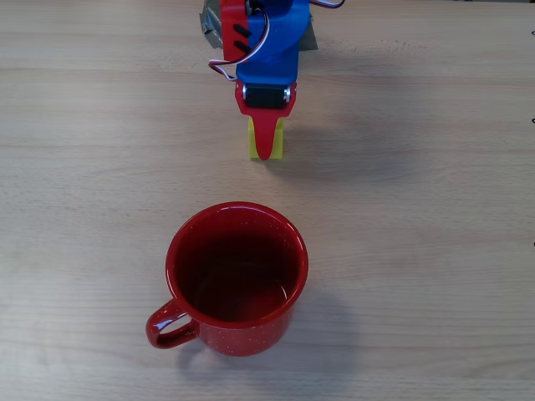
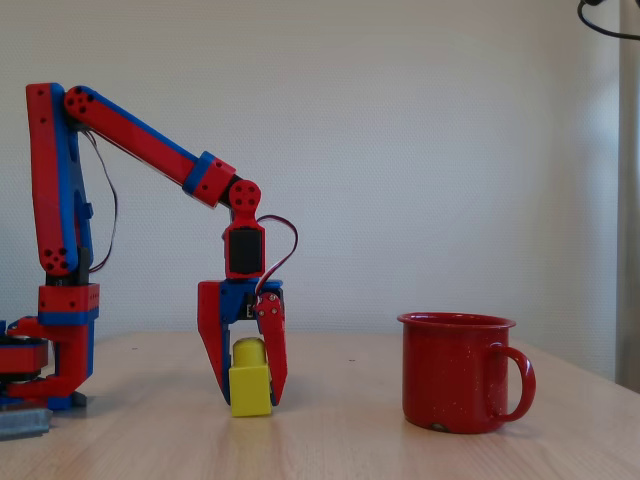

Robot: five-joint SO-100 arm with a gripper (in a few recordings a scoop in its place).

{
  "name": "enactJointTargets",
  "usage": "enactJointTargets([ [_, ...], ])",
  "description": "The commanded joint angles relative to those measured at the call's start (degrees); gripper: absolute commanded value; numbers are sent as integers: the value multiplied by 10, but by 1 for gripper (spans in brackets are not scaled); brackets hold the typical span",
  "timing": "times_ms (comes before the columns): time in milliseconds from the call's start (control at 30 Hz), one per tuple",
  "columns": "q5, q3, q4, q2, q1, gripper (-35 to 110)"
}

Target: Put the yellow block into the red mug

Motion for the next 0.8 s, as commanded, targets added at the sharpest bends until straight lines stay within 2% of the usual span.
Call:
enactJointTargets([
  [0, 11, -26, 12, 20, 10, 0],
  [267, -7, -93, 74, 69, 51, 0],
  [767, 8, -429, 323, 65, 35, 0],
])
